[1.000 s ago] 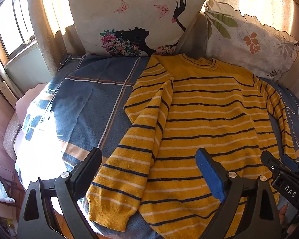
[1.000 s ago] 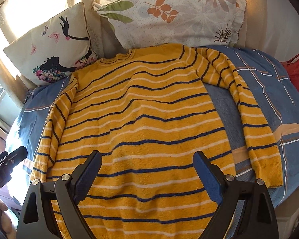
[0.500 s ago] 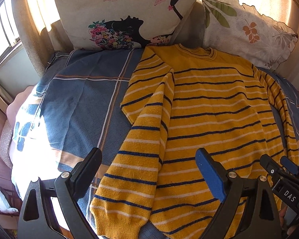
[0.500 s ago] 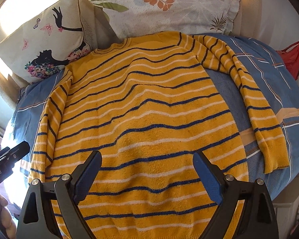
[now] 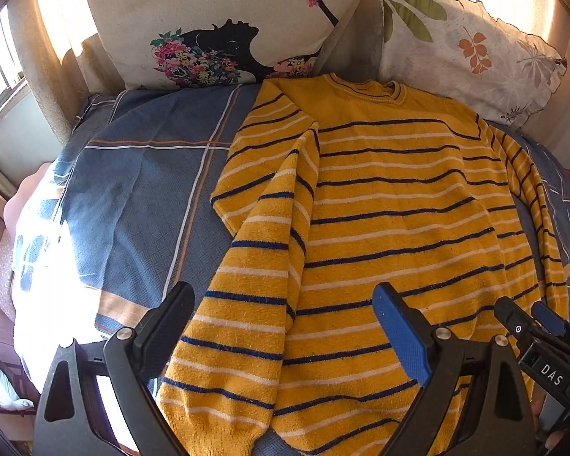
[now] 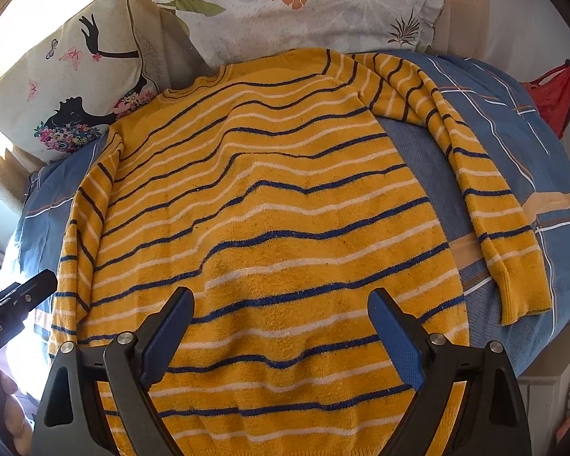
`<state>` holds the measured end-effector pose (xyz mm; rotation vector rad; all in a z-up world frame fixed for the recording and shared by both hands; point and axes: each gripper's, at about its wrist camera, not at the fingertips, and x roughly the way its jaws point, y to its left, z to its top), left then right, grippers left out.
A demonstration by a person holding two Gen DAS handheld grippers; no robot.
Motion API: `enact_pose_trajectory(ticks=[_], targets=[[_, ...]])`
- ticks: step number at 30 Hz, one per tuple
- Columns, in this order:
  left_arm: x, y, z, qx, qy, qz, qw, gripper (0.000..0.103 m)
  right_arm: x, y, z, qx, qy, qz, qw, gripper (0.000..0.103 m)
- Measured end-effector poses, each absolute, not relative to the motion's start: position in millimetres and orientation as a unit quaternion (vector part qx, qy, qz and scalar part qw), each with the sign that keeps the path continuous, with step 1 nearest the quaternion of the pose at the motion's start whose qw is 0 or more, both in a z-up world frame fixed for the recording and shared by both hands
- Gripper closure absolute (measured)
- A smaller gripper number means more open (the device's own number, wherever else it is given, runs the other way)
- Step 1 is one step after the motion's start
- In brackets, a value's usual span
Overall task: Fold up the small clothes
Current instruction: 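Move both open grippers over the spread yellow striped sweater, then close the left gripper on the sweater's side edge near the hem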
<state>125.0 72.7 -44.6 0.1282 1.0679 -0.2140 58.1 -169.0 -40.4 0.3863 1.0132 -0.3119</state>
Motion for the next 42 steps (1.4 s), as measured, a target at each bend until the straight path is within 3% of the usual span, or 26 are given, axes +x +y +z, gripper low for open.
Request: enact_pose_trajectory(ticks=[30,42], targets=[[131.3,73.5,-52.1,0.057,0.52,-0.082,0.848,0.008,72.9,-177.4,-51.1,0.19,0.495,-0.134,0.837,0.008],[177.9,122.2,-53.1,0.017,0.514,-0.034,0.857,0.008,72.7,-180.0,-54.2,0.194,0.502,-0.145,0.83,0.008]])
